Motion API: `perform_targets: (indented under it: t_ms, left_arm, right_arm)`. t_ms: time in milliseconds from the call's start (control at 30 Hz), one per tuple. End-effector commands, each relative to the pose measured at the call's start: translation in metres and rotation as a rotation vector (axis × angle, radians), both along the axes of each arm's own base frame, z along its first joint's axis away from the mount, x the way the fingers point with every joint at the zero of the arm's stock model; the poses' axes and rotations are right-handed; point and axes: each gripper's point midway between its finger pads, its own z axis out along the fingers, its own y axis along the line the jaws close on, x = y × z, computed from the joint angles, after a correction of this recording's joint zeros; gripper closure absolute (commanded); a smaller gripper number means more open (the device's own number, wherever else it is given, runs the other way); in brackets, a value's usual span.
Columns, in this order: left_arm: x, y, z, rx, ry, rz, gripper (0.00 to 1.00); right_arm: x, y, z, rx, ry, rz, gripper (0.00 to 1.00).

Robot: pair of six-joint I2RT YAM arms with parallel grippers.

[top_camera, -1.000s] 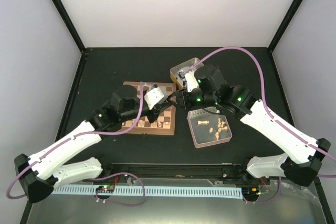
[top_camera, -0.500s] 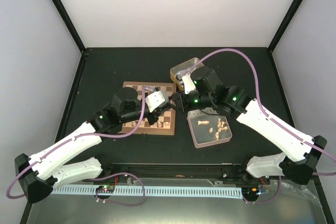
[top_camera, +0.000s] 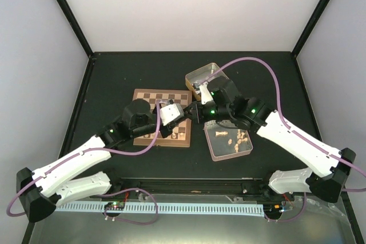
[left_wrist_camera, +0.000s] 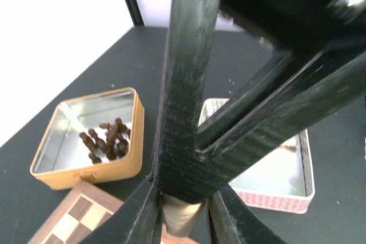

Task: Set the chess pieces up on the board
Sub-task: Place the chess piece on the chessboard.

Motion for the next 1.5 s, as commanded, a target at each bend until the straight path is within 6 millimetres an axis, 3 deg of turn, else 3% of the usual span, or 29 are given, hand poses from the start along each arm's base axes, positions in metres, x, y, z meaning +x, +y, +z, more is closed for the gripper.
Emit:
perform_targets:
  t_ms: [0,100,233,367,500,667,800,933,1067,1233,1467]
  left_arm:
    - [-0.004,-0.003,0.053,-0.157,-0.075,0.001,0.76]
    - [-0.007,-0.005,0.049,-0.165,-0.051,-0.012,0.76]
    - [-0.01,-0.007,0.041,-0.149,-0.041,-0.038,0.82]
    - [-0.008,-0.005,0.042,-0.156,-0.024,-0.013,0.61]
    - [-0.008,0.001,0.06,-0.262,0.024,0.018,0.35]
    - [-0.019,-0.001,0.09,-0.476,0.098,-0.025,0.25]
    - [-0.024,0.0,0.101,-0.565,0.102,-0.06,0.27]
    - [-0.028,0.001,0.111,-0.598,0.064,-0.091,0.36]
    - [-0.034,0.005,0.132,-0.662,0.017,-0.125,0.38]
    - [-0.036,0.005,0.143,-0.692,-0.018,-0.145,0.4]
    - [-0.042,0.001,0.15,-0.703,-0.038,-0.202,0.68]
  right_arm:
    - [0.016,-0.011,0.01,0.062,-0.025,-0.128,0.99]
    - [0.018,-0.013,0.019,0.098,-0.023,-0.144,0.99]
    - [0.019,-0.019,0.027,0.132,-0.02,-0.155,0.99]
    - [0.02,-0.028,0.039,0.182,-0.029,-0.179,0.98]
    - [0.025,-0.034,0.049,0.299,-0.022,-0.183,0.98]
    - [0.012,-0.033,0.076,0.537,0.045,-0.068,0.97]
    - [-0.002,-0.038,0.096,0.692,0.118,0.016,0.97]
    - [-0.015,-0.042,0.116,0.813,0.175,0.093,0.96]
    - [-0.023,-0.042,0.124,0.883,0.219,0.148,0.96]
    - [-0.028,-0.041,0.125,0.906,0.246,0.19,0.96]
    - [-0.027,-0.039,0.123,0.91,0.273,0.196,0.96]
